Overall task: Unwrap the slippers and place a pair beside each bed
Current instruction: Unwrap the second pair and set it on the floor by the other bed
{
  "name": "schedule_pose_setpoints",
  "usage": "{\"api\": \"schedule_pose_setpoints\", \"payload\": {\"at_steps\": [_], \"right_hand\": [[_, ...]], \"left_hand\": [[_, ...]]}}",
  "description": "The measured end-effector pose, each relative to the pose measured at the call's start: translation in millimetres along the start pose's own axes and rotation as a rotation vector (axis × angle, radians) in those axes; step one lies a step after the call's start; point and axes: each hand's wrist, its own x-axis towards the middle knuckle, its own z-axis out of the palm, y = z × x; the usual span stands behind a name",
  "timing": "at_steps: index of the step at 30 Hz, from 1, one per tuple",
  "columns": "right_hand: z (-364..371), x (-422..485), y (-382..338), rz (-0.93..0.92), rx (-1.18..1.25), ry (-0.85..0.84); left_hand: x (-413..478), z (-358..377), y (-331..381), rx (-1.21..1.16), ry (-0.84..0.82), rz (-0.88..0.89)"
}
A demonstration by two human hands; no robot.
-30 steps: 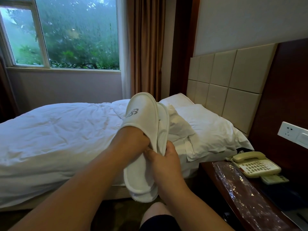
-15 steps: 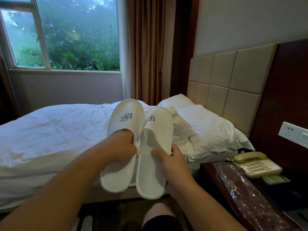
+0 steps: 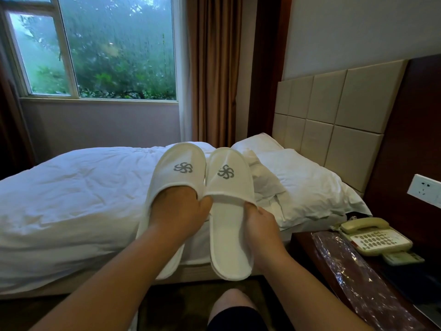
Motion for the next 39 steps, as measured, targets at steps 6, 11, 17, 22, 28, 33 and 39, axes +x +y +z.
{"api": "schedule_pose_setpoints", "payload": {"at_steps": [6,11,17,22,28,33,39], "right_hand": [[-8,-7,-2,-0.405,-0.480,0.197],[20,-49,-8,-0.810,-0.538,-0.034],[31,-32,-6,-0.422,-0.356,-0.309],[38,-13,-16,-0.572,-0.347,-0.315],[46,1,-25,-0.503,-0.241,-0.256],[46,9,-31,-0.560,-0.512,-0.342],[39,13,-45,-0.716,-0.915,-0.335]], "left_hand": [[-1,5,7,-0.006,-0.063,-0.071],[0,4,9,0.028,-0.160,-0.133],[-3,-5,6,-0.053,-0.228,-0.120],[-4,-9,3,-0.044,-0.205,-0.019],[-9,-6,-2,-0.056,-0.149,-0.001],[-11,-8,-15,-0.179,-0.160,0.037],[-3,-28,-24,-0.340,-0.419,-0.004]]}}
